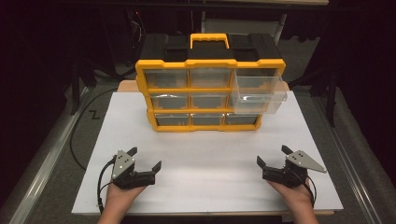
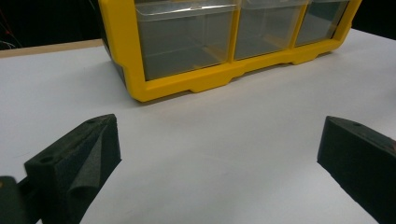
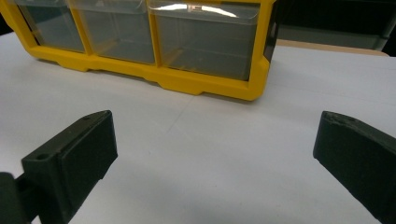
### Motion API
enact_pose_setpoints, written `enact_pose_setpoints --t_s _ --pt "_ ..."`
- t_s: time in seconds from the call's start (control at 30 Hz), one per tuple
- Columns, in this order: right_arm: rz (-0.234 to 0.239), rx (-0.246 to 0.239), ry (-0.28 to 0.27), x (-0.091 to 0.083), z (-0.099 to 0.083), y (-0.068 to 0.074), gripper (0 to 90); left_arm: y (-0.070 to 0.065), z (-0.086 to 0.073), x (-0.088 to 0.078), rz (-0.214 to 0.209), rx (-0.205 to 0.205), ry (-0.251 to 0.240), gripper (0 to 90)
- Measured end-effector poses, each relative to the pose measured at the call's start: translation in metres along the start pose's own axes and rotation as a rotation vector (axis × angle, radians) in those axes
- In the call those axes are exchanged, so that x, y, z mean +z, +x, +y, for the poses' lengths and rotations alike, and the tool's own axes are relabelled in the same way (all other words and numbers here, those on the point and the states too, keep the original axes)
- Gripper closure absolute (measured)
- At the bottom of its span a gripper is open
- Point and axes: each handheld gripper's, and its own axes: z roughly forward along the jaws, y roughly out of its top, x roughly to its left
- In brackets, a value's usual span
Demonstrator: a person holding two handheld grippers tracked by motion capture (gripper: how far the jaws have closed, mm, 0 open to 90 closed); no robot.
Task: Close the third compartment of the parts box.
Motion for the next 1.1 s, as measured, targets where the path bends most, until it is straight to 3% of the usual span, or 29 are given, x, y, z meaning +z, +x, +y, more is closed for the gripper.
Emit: enact_pose_setpoints --t_s 0.3,0.63,0.77,1.1 --pt "-0.008 0.019 -0.01 0.001 0.0 -0.004 0.9 0.004 -0.003 0.003 0.015 -0.008 0.007 0.3" --pt "-0.014 -0.001 -0.018 0.003 -0.001 -0.003 0.9 0.003 -0.002 0.003 0.012 -0.004 0.008 0.3" --pt "-0.006 -0.013 -0.03 0.005 -0.001 -0.001 0.9 0.003 -0.002 0.004 0.009 -0.001 0.013 0.3" --pt "0.03 -0.025 -0.002 0.011 -0.001 0.009 0.9 0.002 -0.002 0.003 0.02 0.008 0.004 0.3"
